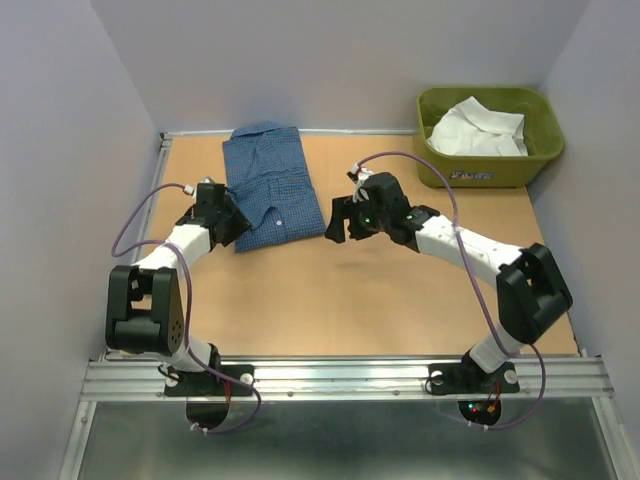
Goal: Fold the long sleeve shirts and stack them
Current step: Fold the shirt
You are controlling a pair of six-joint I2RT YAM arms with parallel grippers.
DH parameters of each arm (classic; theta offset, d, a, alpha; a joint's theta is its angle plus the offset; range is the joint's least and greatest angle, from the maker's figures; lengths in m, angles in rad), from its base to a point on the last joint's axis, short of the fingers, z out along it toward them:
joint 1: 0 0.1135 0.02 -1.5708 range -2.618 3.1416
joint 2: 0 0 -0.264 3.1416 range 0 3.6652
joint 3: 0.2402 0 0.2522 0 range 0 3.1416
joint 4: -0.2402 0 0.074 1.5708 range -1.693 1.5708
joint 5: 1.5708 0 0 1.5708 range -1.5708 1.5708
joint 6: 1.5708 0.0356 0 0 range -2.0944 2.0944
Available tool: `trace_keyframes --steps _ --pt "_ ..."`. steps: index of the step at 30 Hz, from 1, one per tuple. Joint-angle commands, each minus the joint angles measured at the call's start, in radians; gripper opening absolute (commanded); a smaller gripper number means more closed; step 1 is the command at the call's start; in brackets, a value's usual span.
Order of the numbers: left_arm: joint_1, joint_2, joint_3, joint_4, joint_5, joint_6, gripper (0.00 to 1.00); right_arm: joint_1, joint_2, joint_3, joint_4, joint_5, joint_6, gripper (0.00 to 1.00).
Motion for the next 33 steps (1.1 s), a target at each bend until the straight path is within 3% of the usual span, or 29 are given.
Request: trace_keyframes --steps 1,9,20,28,33 --pt "-0.013 0.047 0.071 0.045 0.008 -0.013 0.52 0.004 -0.098 -0.085 0.1 0.01 0.009 0.78" --pt "-0.028 0.155 0.182 0.054 0.003 -0.054 0.49 0.004 -0.195 -0.186 0.108 0.025 0.004 0.78" --pt "-0.029 0.314 0.338 0.025 0.057 -0.114 0.47 0.004 -0.206 -0.195 0.109 0.049 -0.012 0.78" --pt "-0.04 0.15 0.296 -0.093 -0.145 -0.185 0.55 0.004 -0.233 -0.215 0.109 0.044 -0.019 0.78" --pt "-0.043 0.096 0.22 -0.096 -0.156 -0.211 0.64 0.004 -0.235 -0.223 0.108 0.041 -0.02 0.79"
